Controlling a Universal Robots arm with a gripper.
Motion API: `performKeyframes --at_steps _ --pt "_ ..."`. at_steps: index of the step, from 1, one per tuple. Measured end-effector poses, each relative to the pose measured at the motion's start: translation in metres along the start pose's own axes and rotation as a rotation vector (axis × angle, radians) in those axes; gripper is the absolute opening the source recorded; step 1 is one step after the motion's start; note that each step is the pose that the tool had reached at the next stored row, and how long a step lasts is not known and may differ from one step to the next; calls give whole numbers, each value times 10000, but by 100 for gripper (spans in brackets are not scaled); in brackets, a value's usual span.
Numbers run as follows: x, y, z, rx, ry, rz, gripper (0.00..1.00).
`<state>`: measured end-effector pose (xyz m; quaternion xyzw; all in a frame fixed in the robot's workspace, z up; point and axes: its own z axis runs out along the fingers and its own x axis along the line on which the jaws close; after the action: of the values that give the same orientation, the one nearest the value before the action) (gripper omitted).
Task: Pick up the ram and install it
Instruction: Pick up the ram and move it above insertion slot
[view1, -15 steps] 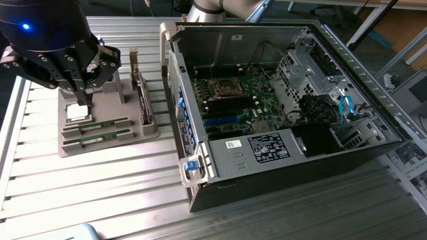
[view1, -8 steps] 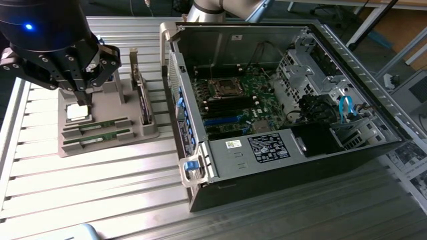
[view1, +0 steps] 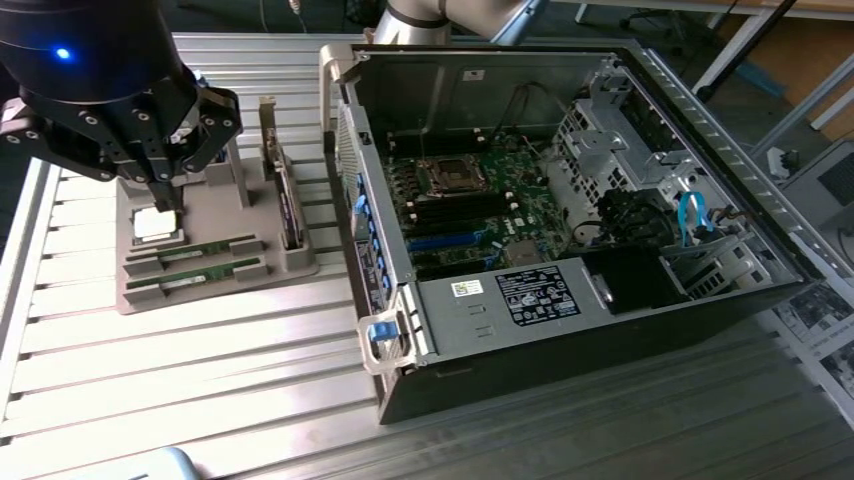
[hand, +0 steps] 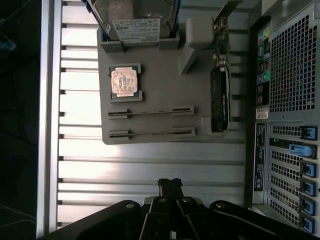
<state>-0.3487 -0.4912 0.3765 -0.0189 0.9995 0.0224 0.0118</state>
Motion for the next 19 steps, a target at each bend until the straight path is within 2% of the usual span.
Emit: performKeyframes --at_steps 19 --pt "0 -4 2 -22 41 -902 11"
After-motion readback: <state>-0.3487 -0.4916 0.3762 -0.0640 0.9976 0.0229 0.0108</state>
